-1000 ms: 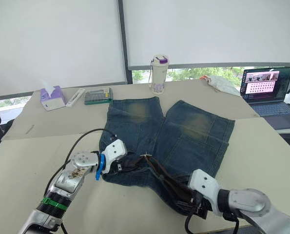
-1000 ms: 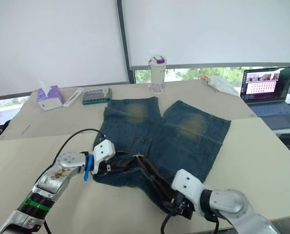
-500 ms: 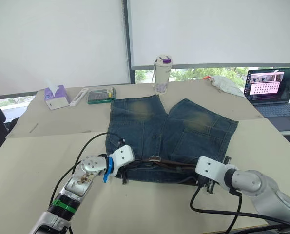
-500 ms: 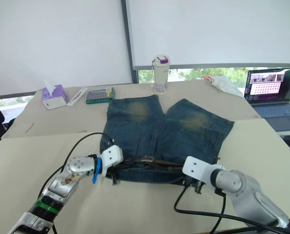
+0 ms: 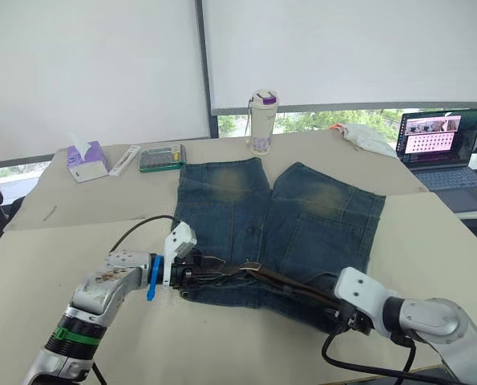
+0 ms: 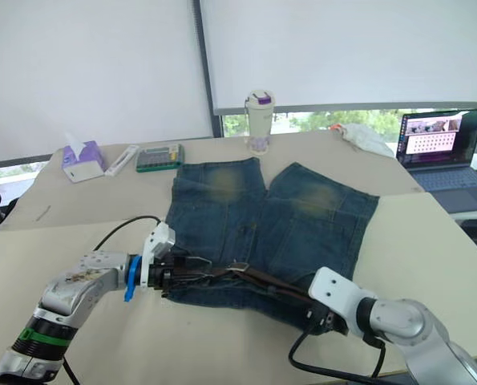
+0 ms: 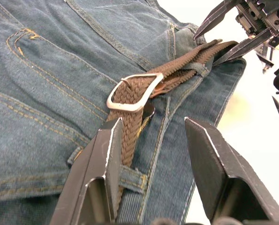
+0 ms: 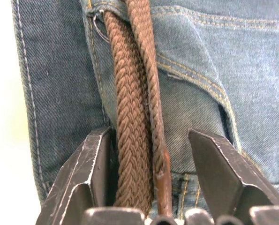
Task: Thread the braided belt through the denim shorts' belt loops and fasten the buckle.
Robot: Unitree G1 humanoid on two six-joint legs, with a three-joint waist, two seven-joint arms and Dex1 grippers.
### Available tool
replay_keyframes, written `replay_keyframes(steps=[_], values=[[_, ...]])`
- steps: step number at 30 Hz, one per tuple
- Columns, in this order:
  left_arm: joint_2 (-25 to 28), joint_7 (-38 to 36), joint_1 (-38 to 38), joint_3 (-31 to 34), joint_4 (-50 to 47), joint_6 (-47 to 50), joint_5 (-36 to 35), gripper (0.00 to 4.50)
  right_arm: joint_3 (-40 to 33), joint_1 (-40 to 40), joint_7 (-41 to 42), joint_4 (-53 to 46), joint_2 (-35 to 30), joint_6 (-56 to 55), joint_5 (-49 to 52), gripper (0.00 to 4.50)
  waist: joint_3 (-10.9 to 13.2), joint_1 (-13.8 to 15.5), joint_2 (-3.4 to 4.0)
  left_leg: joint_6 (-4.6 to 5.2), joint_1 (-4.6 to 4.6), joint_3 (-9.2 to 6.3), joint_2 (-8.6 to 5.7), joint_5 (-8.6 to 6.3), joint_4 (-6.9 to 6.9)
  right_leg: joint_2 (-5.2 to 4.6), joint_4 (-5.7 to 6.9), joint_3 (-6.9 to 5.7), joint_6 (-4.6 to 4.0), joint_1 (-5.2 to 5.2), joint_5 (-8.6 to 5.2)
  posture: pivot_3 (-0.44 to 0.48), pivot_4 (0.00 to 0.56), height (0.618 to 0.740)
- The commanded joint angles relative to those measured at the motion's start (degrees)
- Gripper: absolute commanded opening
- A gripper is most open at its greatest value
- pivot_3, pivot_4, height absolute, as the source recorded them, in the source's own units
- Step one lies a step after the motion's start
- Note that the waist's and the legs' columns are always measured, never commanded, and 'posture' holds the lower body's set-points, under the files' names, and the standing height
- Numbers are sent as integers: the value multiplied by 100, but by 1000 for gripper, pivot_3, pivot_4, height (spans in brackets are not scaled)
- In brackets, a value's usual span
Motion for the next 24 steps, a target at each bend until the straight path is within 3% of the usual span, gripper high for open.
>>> replay_keyframes(steps=[1, 3, 9, 10, 12, 15, 19, 24], values=[[-103, 94, -154, -127, -13, -308, 236, 2278, -468, 26, 24, -416, 281, 407, 602, 3684, 3, 10, -1, 0, 0, 0, -1, 0, 0, -1, 0, 1, -7, 0, 4, 0, 150, 740], [-231, 243, -231, -77, 16, -267, 222, 2278, -485, 113, -250, -393, 282, 340, 337, 4374, 1, 31, 5, 0, -1, 1, -4, 0, 0, -3, 0, 4, -20, 0, 12, 0, 150, 740], [-1343, 1551, -1017, 143, 572, 648, 65, 2278, -701, 54, -452, -633, 602, 224, 570, 4446, 7, 82, -8, 1, 0, -4, -15, 0, 8, -9, -4, -1, 8, 3, 4, 0, 150, 740], [-1584, 1758, -1203, 288, 689, 961, -96, 1739, -642, -6, -493, -720, 635, 212, 568, 4500, 10, 76, -12, 2, 0, -3, -19, 0, 10, -11, -3, 0, 10, 3, 5, 0, 150, 740], [-1934, 1972, -1472, 406, 811, 1425, -306, 1141, -662, -160, -626, -900, 858, 218, 705, 4500, 11, 42, -15, -30, -5, -2, -18, 18, 10, -8, 1, 3, 8, 0, 7, 0, 150, 740], [-1748, 1782, -1486, -215, 1175, 1366, 214, 111, -492, -124, -689, -1195, 920, 10, 621, 4500, 10, -17, -12, -39, -18, 1, -11, 23, 6, -1, 6, 6, 9, 1, 7, 0, 150, 740], [-1247, 1125, -1371, -1056, 1791, 743, 874, 51, -371, 228, -951, -1487, 1025, -70, 467, 4500, 6, -52, -6, -57, -7, 1, -9, 33, -7, 5, 6, 11, 9, -2, 5, 0, 150, 740], [-1088, 756, -1219, -1141, 2385, 63, 1161, 51, -310, 406, -1303, -1623, 1490, -191, 522, 4500, -7, -5, -7, -51, 0, 2, -9, 29, -5, -2, 1, 8, 14, 8, 3, 0, 150, 740]])
